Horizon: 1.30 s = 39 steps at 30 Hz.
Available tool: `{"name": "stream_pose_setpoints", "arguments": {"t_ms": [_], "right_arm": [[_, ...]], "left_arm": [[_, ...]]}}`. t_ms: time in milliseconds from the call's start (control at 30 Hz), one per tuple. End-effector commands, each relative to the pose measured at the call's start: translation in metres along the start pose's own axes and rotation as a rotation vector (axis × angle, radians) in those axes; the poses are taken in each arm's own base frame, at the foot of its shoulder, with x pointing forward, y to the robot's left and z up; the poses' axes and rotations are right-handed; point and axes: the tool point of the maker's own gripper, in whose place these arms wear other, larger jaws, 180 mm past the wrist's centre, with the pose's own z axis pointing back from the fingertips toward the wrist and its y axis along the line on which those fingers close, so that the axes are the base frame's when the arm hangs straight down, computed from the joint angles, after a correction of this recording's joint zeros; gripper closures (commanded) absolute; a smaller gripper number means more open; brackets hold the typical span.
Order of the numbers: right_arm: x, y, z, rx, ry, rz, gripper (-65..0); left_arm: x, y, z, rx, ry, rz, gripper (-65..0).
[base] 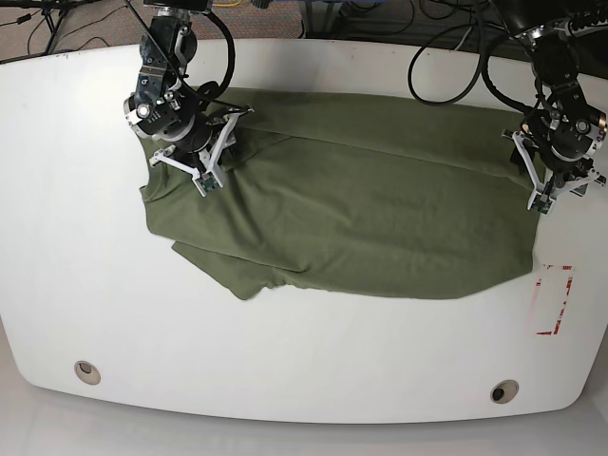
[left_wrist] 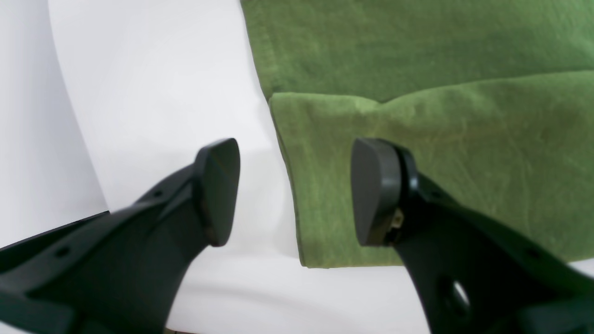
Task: Layout the t-shirt on the table in an organized manner, then fold the t-shirt properly
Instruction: 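Grasp the shirt fabric with the right gripper near its edge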
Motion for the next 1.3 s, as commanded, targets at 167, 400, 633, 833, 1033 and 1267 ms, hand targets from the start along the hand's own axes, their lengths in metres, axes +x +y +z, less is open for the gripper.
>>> {"name": "stream_pose_setpoints", "arguments": {"t_ms": [167, 400, 633, 833, 1033, 1267], "right_arm": [[0.02, -0.006, 0.005, -0.016, -0.062, 0.013, -18.7], [0.025, -0.008, 0.004, -0.018, -0.072, 0.014, -17.9], [0.028, -0.008, 0.005, -0.019, -0.077, 0.017, 0.0], [0.03, -0.01, 0.005, -0.022, -0.082, 0.019, 0.0], [0.032, -0.01, 0.006, -0.025, -0.087, 0.022, 0.0], [0.052, -0.015, 0.022, -0.066, -0.146, 0.056, 0.0]], "left_arm": [[0.004, 0.007, 0.004, 0.024, -0.016, -0.008, -35.8], [0.004, 0.007, 0.004, 0.024, -0.016, -0.008, -35.8], [0.004, 0.007, 0.004, 0.023, -0.016, -0.009, -35.8], [0.004, 0.007, 0.004, 0.023, -0.016, -0.009, -35.8], [0.004, 0.007, 0.004, 0.023, -0.016, -0.009, -35.8], [0.004, 0.007, 0.004, 0.023, -0.016, -0.009, -35.8]]}}
